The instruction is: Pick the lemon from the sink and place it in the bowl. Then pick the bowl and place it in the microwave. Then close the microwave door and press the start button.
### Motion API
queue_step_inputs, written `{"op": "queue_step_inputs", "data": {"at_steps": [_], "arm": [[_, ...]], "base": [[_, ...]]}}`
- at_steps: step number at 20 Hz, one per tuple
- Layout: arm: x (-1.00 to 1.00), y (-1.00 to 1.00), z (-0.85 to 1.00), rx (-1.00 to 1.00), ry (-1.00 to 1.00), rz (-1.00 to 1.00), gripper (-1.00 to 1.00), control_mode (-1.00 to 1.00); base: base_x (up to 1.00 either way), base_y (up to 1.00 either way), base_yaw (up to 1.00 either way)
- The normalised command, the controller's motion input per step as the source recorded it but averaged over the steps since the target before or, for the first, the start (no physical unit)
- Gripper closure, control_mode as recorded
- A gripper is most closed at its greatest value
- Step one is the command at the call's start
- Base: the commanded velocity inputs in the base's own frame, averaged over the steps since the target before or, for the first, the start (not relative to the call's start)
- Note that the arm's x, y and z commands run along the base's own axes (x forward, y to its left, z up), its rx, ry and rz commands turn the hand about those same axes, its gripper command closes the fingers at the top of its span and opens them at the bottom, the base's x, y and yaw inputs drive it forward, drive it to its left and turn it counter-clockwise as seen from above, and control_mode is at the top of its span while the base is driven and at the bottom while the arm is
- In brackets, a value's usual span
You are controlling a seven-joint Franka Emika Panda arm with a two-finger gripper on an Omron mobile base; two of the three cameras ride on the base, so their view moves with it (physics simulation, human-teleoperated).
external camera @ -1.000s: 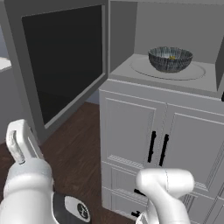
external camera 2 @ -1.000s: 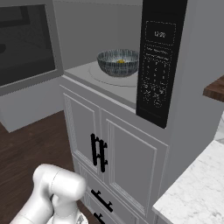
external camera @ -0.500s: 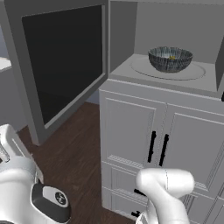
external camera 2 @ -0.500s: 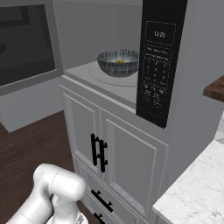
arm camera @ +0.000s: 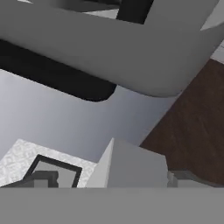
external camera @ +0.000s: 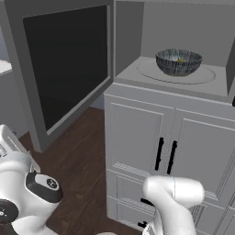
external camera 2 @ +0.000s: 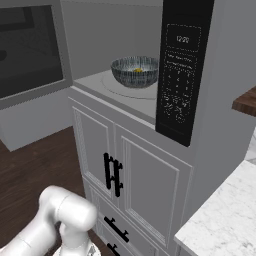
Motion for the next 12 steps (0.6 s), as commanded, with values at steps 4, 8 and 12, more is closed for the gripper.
{"op": "queue_step_inputs", "data": {"at_steps": [4,8,12], "arm": [[0.69,0.94,-0.44,0.0,0.0,-0.04,-1.0,-1.0],[-0.07,0.15,-0.01,0.0,-0.1,-0.12,-1.0,-1.0],[-0.55,-0.01,0.0,0.0,-0.23,-0.29,-1.0,-1.0]], "base": [[0.0,0.0,0.0],[0.0,0.0,0.0],[0.0,0.0,0.0]]}}
